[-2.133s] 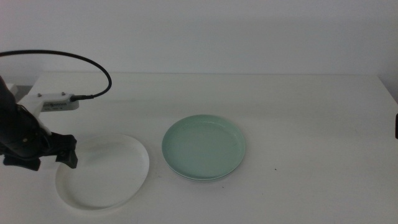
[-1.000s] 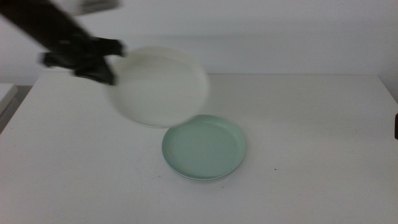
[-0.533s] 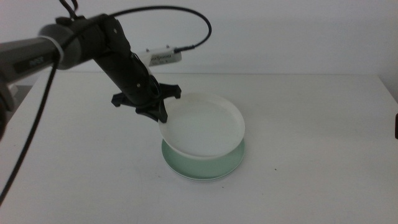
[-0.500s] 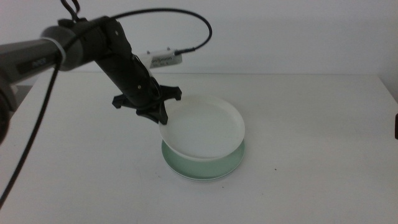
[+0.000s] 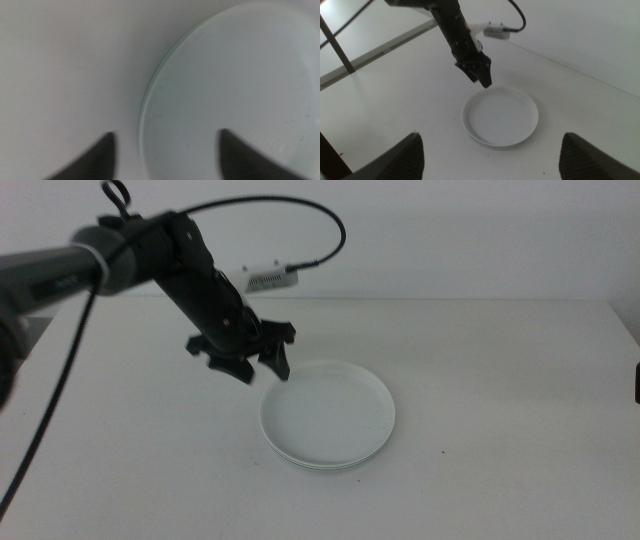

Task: Stack the three bowls on top of each other.

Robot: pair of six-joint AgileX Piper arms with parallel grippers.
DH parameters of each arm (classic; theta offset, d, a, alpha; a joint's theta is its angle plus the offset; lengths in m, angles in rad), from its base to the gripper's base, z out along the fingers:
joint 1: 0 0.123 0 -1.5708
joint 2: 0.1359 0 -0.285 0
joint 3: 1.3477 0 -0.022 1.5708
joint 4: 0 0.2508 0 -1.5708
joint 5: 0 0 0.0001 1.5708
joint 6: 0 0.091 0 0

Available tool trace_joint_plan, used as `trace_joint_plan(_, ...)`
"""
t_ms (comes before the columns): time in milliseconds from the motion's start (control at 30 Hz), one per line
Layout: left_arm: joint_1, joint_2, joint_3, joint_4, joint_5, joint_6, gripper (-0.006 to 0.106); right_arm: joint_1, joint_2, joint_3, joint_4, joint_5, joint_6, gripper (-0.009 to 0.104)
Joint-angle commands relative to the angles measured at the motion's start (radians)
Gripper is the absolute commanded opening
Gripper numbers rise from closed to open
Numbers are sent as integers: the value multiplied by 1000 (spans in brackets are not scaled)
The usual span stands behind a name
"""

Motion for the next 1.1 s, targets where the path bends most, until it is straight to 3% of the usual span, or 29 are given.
trace_joint_plan(0, -6, -78, -3, 34, 8, -1, 75, -4, -2, 4, 0, -12, -2, 93)
trace_joint_plan(67, -1, -156, 5, 88, 3, -13, 93, -4, -2, 4, 0, -12, -2, 93)
trace_joint_plan(267, 13, -588, 220, 299, -230, -93, 94, -4, -2, 4, 0, -12, -2, 93)
trace_joint_plan(433, 25, -1058, 648, 636, -550, -426, 94, -4, -2, 4, 0, -12, -2, 93)
trace_joint_plan(467, 31, -1116, 694, 662, -573, -475, 94, -4, -2, 4, 0, -12, -2, 93)
trace_joint_plan(600, 51, -1237, 746, 682, -476, -453, 94, -4, -2, 4, 0, -12, -2, 93)
trace_joint_plan(1067, 51, -1244, 744, 644, -489, -388, 94, -4, -2, 4, 0, -12, -2, 93)
